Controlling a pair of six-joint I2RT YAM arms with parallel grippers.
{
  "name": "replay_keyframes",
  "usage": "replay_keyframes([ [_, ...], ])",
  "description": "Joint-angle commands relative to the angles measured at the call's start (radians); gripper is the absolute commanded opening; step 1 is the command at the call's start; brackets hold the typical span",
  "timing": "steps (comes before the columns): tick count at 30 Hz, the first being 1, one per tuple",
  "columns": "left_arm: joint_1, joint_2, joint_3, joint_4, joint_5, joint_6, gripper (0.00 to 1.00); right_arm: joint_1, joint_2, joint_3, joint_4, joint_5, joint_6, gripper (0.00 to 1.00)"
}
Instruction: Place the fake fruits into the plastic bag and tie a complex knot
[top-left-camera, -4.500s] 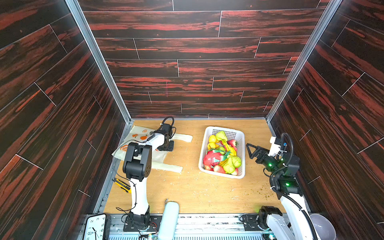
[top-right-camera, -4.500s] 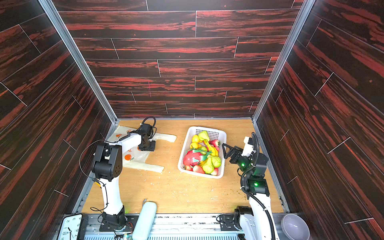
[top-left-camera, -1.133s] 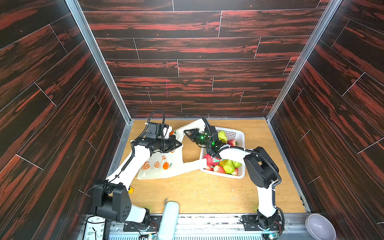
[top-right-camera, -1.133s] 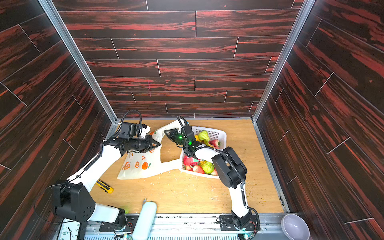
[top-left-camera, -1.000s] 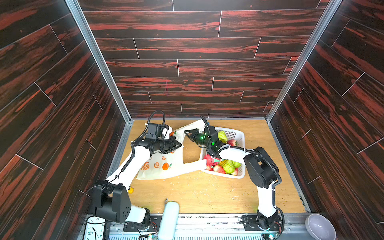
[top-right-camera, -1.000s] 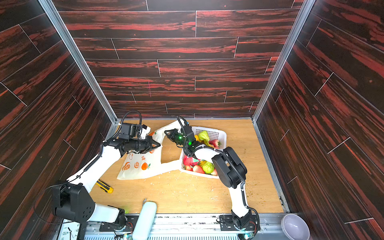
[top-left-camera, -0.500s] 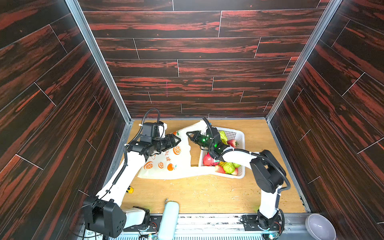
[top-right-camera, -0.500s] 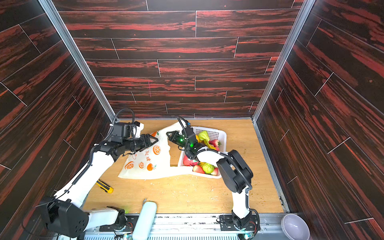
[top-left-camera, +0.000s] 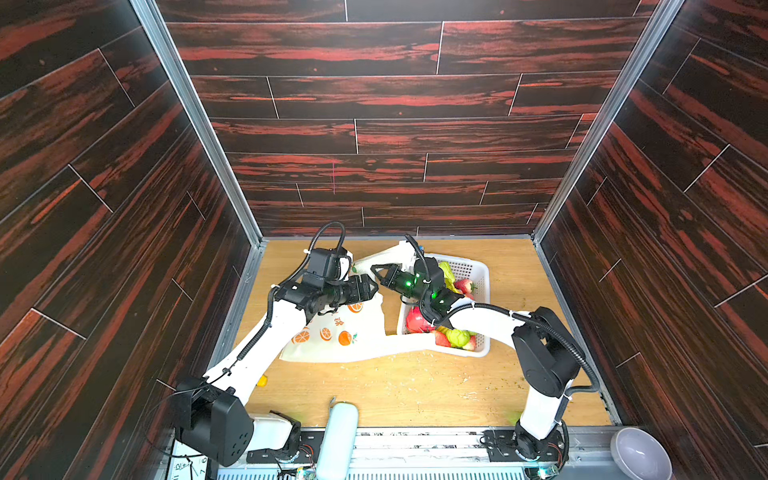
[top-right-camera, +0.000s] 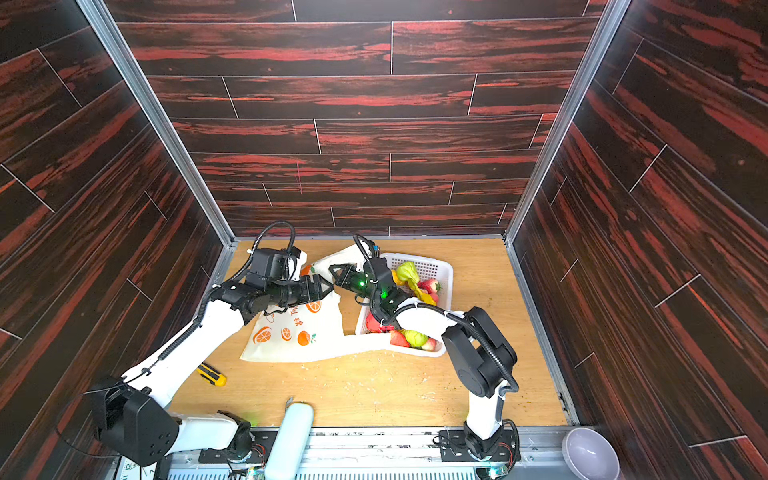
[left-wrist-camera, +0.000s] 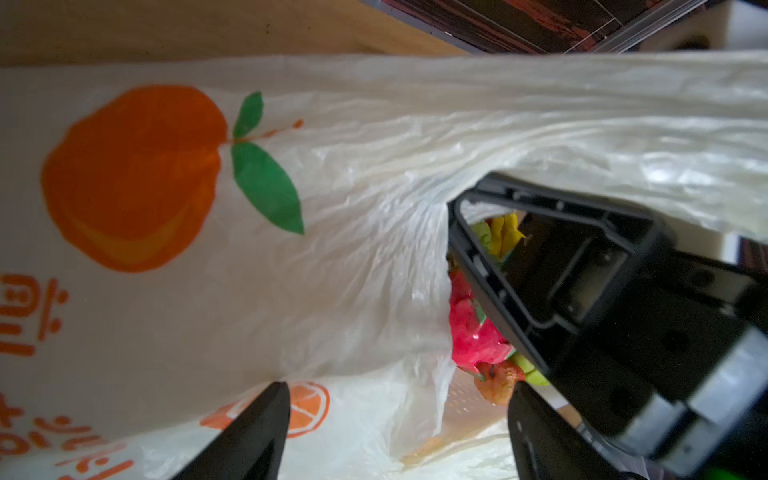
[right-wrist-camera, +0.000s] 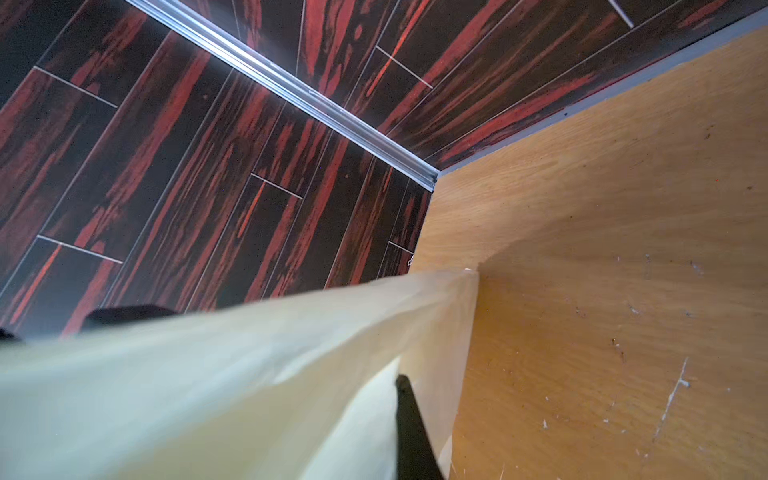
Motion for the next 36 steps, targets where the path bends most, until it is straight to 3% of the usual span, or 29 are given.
replay_keyframes([
  [1, -0.004, 0.010, 0.038, -0.035, -0.100, 0.029, 0.84, 0.011, -0.066, -0.011, 0.008, 0.016, -0.005, 0.00],
  [13, -0.002, 0.039, 0.024, -0.078, -0.205, 0.050, 0.66, 0.014, -0.111, -0.038, -0.013, 0.024, -0.013, 0.00],
  [19, -0.003, -0.013, 0.021, -0.039, -0.004, 0.014, 0.71, 0.015, -0.113, -0.039, -0.023, 0.026, -0.021, 0.00],
  [22, -0.018, -0.075, -0.008, -0.047, 0.040, 0.013, 0.75, 0.015, -0.119, -0.040, -0.025, 0.025, -0.022, 0.00],
  [26, -0.093, -0.138, -0.091, -0.057, -0.015, 0.019, 0.79, 0.015, -0.130, -0.037, -0.037, 0.036, -0.036, 0.00],
  [31, -0.207, -0.169, -0.174, -0.078, -0.190, -0.041, 0.81, 0.014, -0.127, -0.040, -0.048, 0.047, -0.031, 0.00],
  [36, -0.254, -0.152, -0.209, -0.027, -0.286, -0.076, 0.84, 0.015, -0.124, -0.041, -0.048, 0.043, -0.017, 0.00],
])
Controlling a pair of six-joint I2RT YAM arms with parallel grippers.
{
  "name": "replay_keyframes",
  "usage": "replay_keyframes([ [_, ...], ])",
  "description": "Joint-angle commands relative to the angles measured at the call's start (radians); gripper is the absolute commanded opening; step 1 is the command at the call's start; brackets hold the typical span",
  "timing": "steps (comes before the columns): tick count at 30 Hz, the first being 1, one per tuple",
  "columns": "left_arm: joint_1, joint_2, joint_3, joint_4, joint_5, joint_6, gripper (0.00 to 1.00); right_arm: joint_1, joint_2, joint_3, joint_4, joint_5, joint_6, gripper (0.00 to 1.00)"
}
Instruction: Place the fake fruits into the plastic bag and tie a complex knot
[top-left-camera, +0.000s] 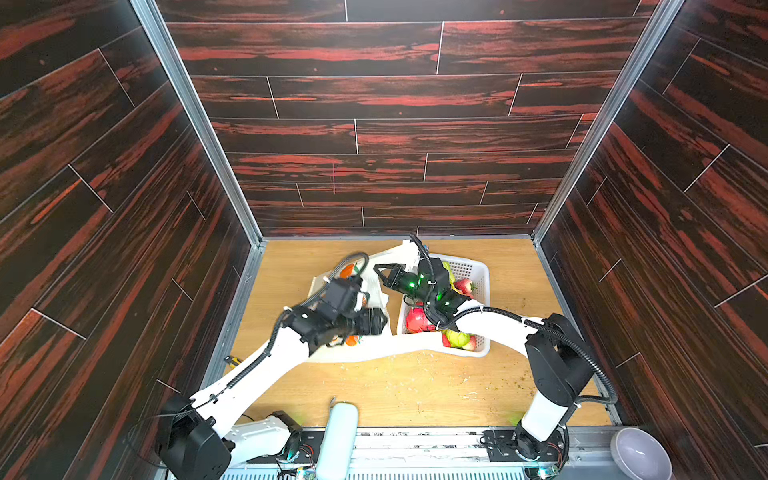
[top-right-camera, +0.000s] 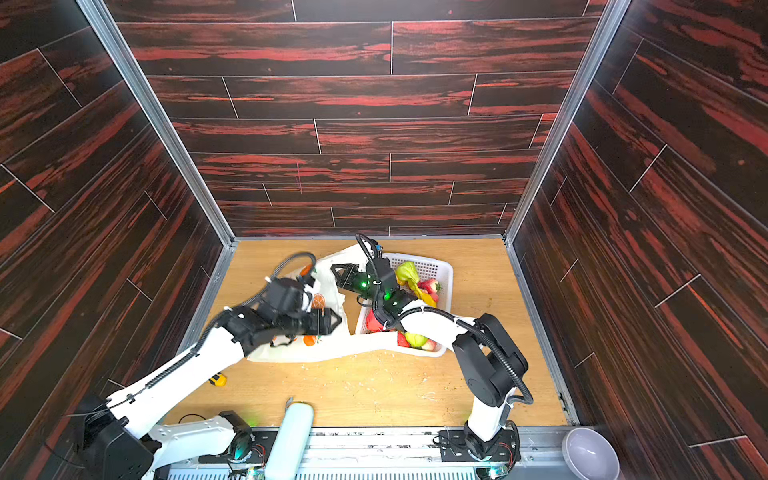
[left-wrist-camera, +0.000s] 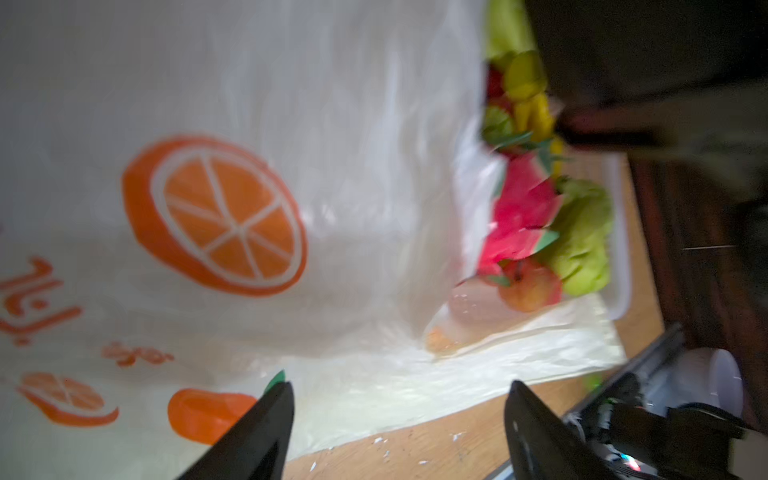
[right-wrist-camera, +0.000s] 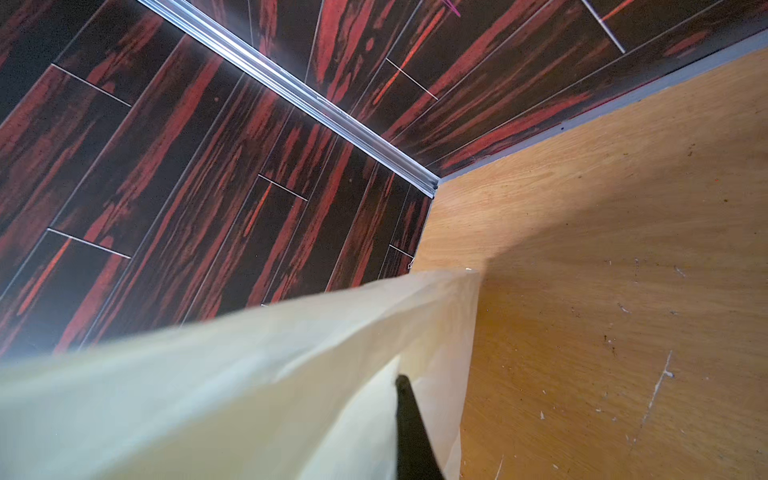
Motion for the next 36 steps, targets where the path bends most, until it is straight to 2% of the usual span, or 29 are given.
replay_keyframes([
  [1, -0.016, 0.012, 0.004, 0.022, -0.119, -0.031, 0.85, 0.007, -0.049, -0.008, -0.005, 0.012, 0.010, 0.00],
  [8, -0.020, 0.096, 0.034, 0.056, -0.116, -0.016, 0.86, 0.007, -0.048, -0.011, -0.007, 0.011, 0.014, 0.00],
  [20, -0.020, 0.139, 0.054, 0.089, -0.316, -0.041, 0.80, 0.007, -0.054, -0.020, -0.007, 0.011, 0.019, 0.00],
  [29, -0.015, 0.166, 0.077, 0.156, -0.398, -0.050, 0.81, 0.008, -0.048, -0.039, 0.005, -0.007, 0.039, 0.00],
  [32, -0.011, 0.177, 0.082, 0.149, -0.461, -0.057, 0.81, 0.007, -0.052, -0.044, 0.005, -0.006, 0.039, 0.00],
  [36, 0.009, 0.179, 0.058, 0.119, -0.567, -0.073, 0.73, 0.007, -0.063, -0.057, 0.010, -0.005, 0.038, 0.00],
])
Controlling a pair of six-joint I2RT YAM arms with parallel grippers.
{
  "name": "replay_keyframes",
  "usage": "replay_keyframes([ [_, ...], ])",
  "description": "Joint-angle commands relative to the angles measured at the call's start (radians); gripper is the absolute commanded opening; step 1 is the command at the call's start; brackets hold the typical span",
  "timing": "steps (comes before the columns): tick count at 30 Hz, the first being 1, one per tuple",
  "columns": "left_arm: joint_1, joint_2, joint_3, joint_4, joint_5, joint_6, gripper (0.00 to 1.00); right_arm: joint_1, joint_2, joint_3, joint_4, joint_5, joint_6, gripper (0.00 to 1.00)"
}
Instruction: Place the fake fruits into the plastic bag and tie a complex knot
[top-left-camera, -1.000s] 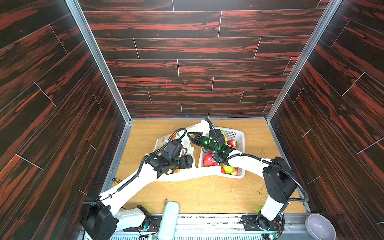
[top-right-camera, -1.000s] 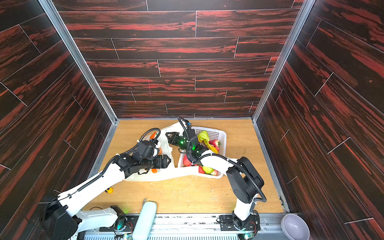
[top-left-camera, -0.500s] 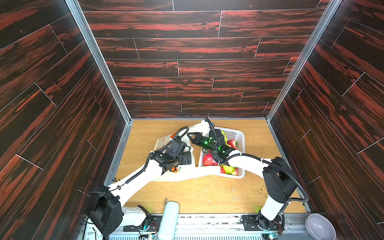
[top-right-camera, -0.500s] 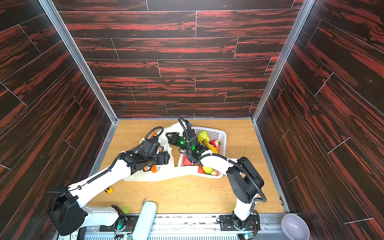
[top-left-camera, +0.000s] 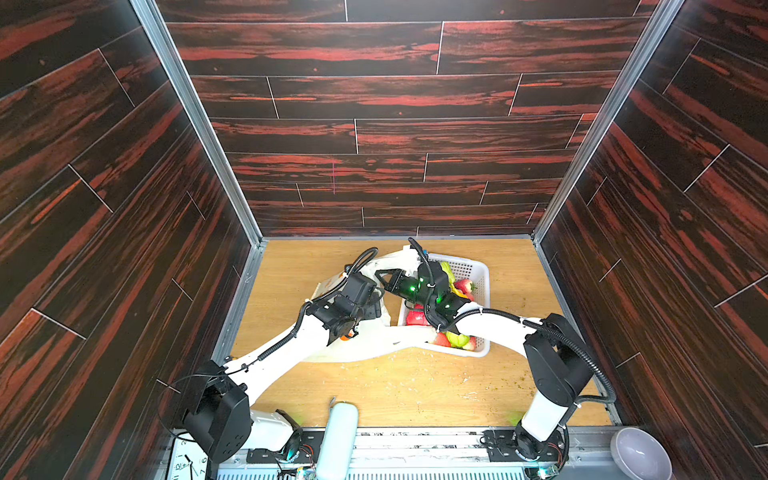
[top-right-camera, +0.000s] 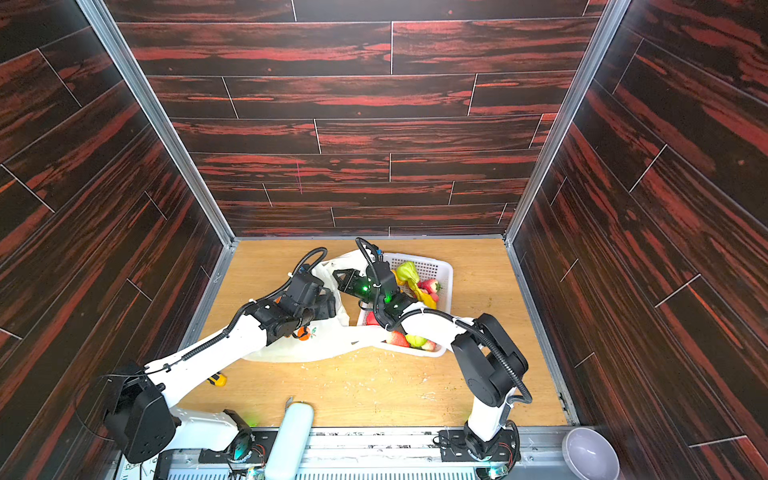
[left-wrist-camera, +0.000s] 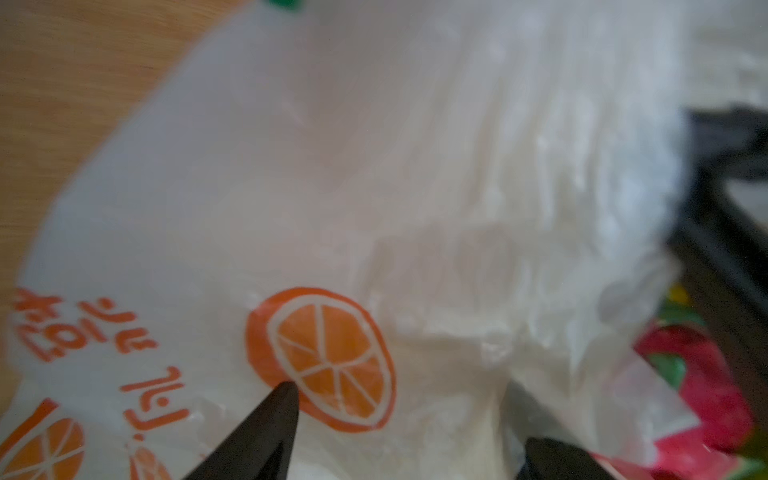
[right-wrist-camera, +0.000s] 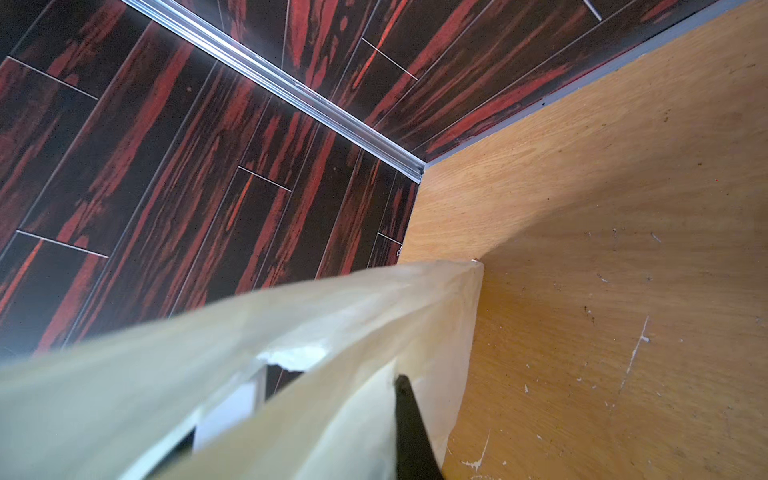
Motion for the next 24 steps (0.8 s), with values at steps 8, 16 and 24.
replay_keyframes([
  [8, 0.073, -0.117, -0.030, -0.098, -0.052, 0.016, 0.09, -0.035, -0.100, -0.023, -0.084, -0.044, -0.081, 0.00],
  [16, 0.176, -0.167, 0.090, -0.274, 0.198, 0.052, 0.00, -0.127, -0.102, -0.074, -0.220, -0.166, -0.251, 0.00],
  [24, 0.198, -0.108, 0.232, -0.348, 0.260, 0.023, 0.00, -0.153, -0.158, -0.133, -0.218, -0.202, -0.412, 0.45],
])
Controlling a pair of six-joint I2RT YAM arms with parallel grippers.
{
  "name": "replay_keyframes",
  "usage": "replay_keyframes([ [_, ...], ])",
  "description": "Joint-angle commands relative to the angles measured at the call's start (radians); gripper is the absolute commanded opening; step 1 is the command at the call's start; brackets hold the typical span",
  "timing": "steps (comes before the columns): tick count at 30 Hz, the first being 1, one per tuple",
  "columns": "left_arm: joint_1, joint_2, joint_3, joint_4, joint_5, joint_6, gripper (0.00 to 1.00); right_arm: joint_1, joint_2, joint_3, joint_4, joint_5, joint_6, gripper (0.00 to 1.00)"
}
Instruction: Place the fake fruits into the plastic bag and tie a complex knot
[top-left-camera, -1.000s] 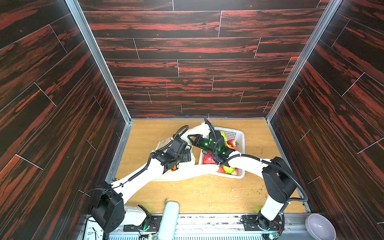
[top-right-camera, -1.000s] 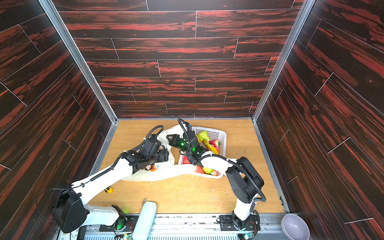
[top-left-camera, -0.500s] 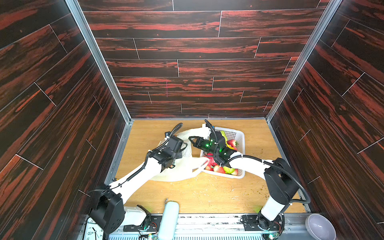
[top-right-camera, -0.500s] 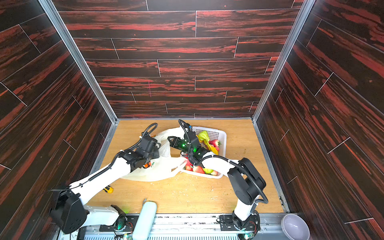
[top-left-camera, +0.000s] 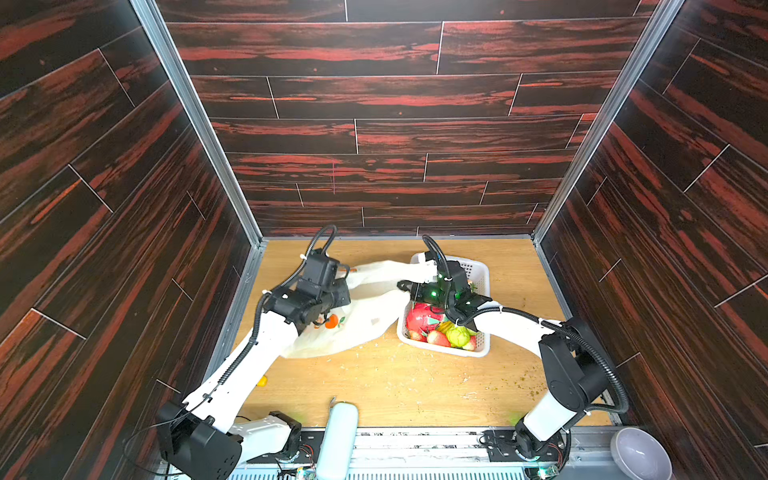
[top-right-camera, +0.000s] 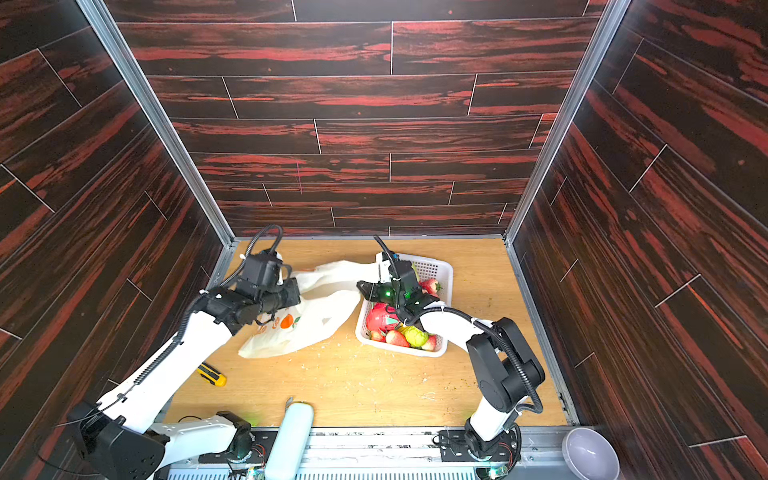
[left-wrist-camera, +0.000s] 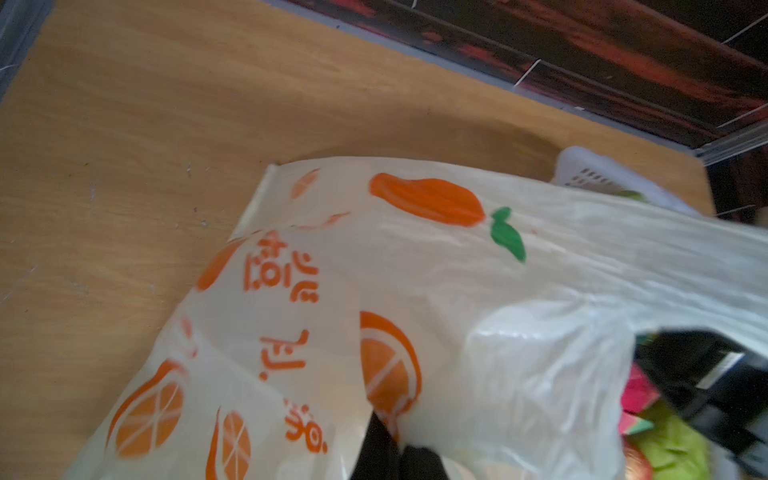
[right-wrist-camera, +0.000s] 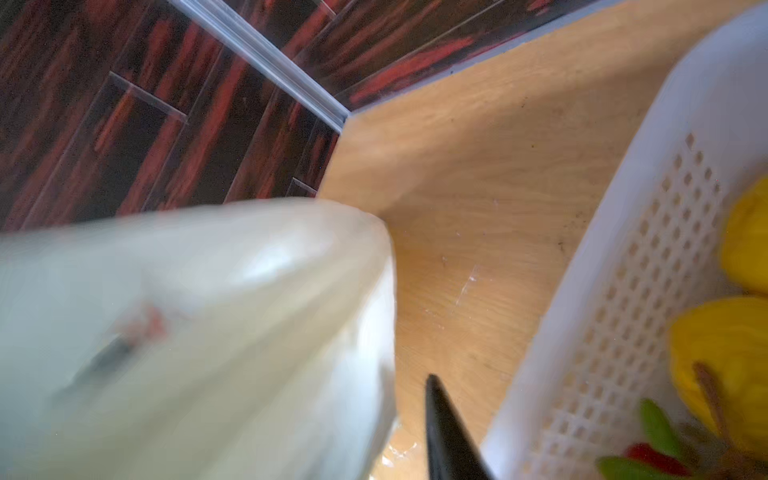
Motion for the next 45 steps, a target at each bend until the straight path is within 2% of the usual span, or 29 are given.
replay_keyframes([
  [1, 0.009, 0.032, 0.046, -0.060, 0.057, -0.020, 0.00, 0.001, -0.091, -0.039, 0.021, -0.066, -0.113, 0.53],
  [3, 0.012, 0.048, 0.056, -0.055, 0.075, -0.033, 0.00, -0.002, -0.138, -0.076, 0.021, -0.102, -0.163, 0.62],
  [8, 0.037, 0.072, 0.055, -0.006, 0.155, -0.092, 0.00, -0.033, -0.328, -0.308, 0.132, -0.068, -0.180, 0.82],
  [11, 0.052, 0.082, 0.053, 0.021, 0.179, -0.115, 0.00, -0.064, -0.417, -0.384, 0.119, -0.089, -0.225, 0.86],
  [14, 0.059, 0.089, 0.058, 0.022, 0.194, -0.123, 0.00, -0.074, -0.483, -0.412, 0.051, -0.113, -0.337, 0.87],
  [18, 0.061, 0.090, 0.047, 0.046, 0.273, -0.095, 0.00, -0.075, -0.565, -0.447, 0.063, -0.141, -0.465, 0.89],
  [22, 0.061, 0.090, 0.039, 0.054, 0.303, -0.062, 0.00, -0.075, -0.509, -0.365, 0.090, -0.215, -0.534, 0.90],
  [29, 0.061, 0.056, 0.029, 0.037, 0.337, 0.045, 0.00, -0.086, -0.341, -0.143, 0.084, -0.154, -0.614, 0.90],
  [32, 0.061, 0.035, 0.013, 0.028, 0.347, 0.113, 0.00, -0.129, -0.287, -0.048, 0.075, -0.168, -0.565, 0.86],
  [36, 0.061, 0.008, -0.011, 0.027, 0.390, 0.190, 0.00, -0.186, -0.202, 0.110, -0.013, -0.169, -0.458, 0.67],
  [38, 0.061, -0.002, -0.021, 0.022, 0.394, 0.208, 0.00, -0.214, -0.164, 0.179, -0.069, -0.188, -0.384, 0.64],
  [41, 0.064, -0.005, -0.028, 0.033, 0.375, 0.171, 0.00, -0.223, -0.152, 0.219, -0.146, -0.205, -0.373, 0.65],
  [45, 0.070, 0.018, -0.015, 0.093, 0.362, 0.031, 0.00, -0.223, -0.203, 0.153, -0.236, -0.198, -0.434, 0.73],
])
